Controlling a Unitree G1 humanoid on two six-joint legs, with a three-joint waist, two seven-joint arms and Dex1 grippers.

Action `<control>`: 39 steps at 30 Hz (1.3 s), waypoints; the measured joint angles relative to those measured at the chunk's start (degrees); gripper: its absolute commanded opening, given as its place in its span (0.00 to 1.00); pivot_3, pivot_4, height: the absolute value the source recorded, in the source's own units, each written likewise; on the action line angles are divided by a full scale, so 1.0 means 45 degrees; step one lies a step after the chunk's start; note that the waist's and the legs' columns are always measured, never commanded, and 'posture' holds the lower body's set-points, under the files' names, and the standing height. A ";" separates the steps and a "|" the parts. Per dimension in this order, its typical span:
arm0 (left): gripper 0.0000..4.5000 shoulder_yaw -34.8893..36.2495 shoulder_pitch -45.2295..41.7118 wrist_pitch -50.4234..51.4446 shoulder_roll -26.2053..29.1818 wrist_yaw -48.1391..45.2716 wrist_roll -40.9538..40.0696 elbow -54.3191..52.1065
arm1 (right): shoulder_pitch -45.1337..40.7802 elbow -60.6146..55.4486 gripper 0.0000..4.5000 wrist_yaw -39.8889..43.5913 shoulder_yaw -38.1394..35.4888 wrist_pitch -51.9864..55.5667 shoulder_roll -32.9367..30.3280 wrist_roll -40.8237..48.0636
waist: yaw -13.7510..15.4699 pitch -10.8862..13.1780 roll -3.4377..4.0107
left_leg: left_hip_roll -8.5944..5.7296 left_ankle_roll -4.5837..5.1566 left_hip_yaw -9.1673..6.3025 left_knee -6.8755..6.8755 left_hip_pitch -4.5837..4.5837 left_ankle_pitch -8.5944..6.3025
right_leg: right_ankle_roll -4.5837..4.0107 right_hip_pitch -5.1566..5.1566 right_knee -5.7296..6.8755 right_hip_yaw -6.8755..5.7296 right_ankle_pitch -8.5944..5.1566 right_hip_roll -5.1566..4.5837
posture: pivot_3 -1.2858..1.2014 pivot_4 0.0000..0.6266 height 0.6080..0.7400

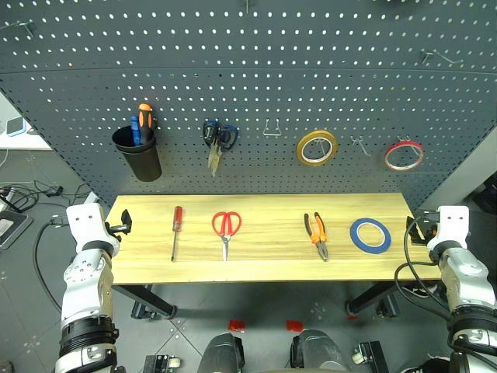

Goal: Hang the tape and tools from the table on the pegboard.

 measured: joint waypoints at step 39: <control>0.91 -0.7531 -0.4033 -0.0159 0.0023 -0.9764 0.0535 -0.2449 | -0.1252 -0.4497 1.00 0.4344 0.4554 0.6586 -0.1207 -0.0829 | -0.0298 0.2625 -0.0098 | 0.0029 -0.0007 0.0088 0.0036 -0.0330 -0.0020 | -0.0039 -0.0358 0.0000 0.0059 0.0022 0.0013 | 0.42 0.65 1.00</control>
